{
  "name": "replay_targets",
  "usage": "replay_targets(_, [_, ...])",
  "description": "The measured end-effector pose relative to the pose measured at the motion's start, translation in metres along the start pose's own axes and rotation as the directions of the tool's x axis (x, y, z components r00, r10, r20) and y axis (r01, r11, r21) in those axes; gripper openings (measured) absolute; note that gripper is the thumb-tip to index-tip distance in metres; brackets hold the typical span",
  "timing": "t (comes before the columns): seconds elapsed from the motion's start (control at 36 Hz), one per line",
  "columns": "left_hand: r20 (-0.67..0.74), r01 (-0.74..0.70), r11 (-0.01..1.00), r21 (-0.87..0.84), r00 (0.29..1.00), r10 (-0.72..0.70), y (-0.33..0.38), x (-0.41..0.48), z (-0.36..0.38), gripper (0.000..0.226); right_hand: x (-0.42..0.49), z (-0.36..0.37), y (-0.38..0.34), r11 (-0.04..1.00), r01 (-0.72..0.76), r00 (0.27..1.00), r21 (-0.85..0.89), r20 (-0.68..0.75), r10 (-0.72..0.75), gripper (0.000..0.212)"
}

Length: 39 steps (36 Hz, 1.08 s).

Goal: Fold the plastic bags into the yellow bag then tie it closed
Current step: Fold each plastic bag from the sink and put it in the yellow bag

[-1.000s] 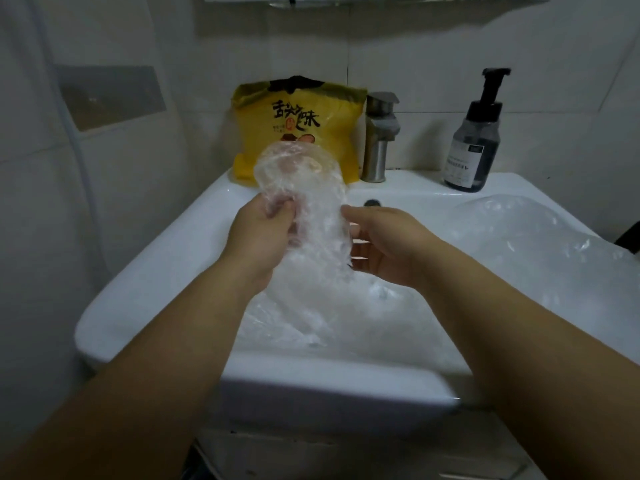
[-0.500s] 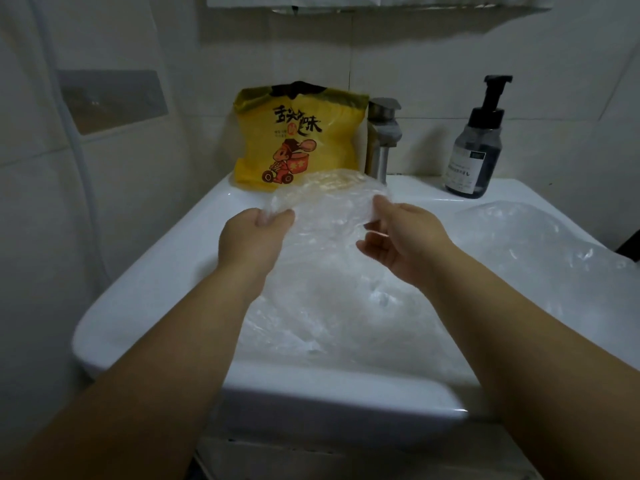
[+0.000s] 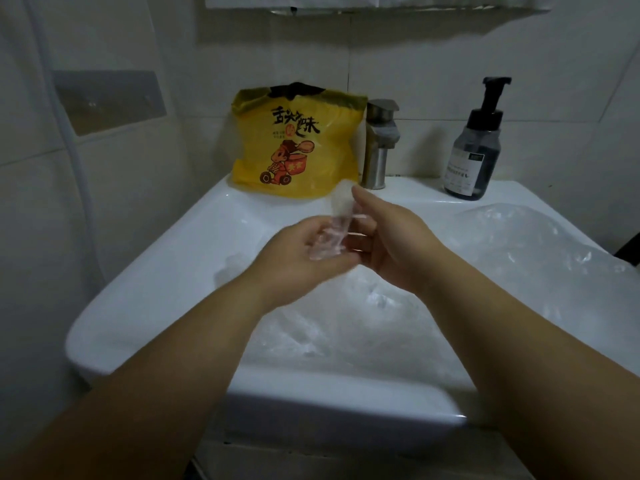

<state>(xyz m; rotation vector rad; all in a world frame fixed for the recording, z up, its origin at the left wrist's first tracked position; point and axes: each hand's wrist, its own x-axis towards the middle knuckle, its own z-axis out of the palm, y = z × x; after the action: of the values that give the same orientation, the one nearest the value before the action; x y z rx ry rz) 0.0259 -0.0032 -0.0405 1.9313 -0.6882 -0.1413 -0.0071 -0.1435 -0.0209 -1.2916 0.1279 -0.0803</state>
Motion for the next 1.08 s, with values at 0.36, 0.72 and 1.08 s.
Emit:
replay_targets(0.36, [-0.121,0.015,0.962,-0.272,0.991,-0.05,-0.001,0.007,-0.008,0.014,0.007,-0.01,0.008,0.935,0.038,0.996,-0.353,0.084,-0.009,0.042])
replay_targets(0.72, [-0.258,0.078,0.995,-0.065,0.962,-0.093,-0.011,0.011,-0.015,0.033,0.01,-0.012,0.002,0.96,0.139,0.962,-0.244,-0.199,-0.189,0.029])
replay_targets(1.08, [-0.364,0.06,0.957,-0.284,0.917,-0.165,-0.01,0.013,-0.021,0.044,0.003,-0.014,-0.004,0.944,0.184,0.964,-0.274,-0.136,-0.228,0.06])
